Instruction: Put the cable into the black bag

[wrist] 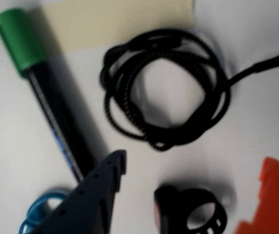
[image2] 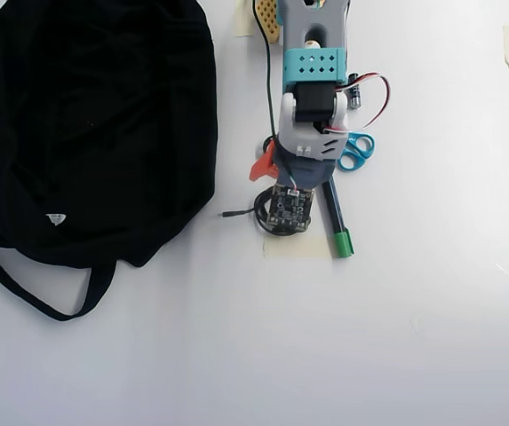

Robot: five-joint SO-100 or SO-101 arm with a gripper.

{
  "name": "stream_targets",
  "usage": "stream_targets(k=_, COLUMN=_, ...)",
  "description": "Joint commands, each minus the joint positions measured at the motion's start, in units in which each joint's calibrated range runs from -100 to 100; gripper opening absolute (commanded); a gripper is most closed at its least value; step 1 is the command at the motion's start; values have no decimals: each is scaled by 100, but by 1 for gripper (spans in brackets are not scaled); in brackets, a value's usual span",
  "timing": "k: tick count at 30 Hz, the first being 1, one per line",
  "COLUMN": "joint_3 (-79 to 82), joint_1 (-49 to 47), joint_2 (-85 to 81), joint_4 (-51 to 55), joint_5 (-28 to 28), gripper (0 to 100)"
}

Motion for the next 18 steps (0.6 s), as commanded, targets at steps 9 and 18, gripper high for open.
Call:
stream_targets(k=9, joint_3=-1065, joint_1=131, joint_2=858, joint_4=-103, joint_5=51, gripper=35)
stream_targets(k=18, joint_3=-1352, joint_1=273, joint_2=1282, joint_4=-103, joint_5=56, gripper=35)
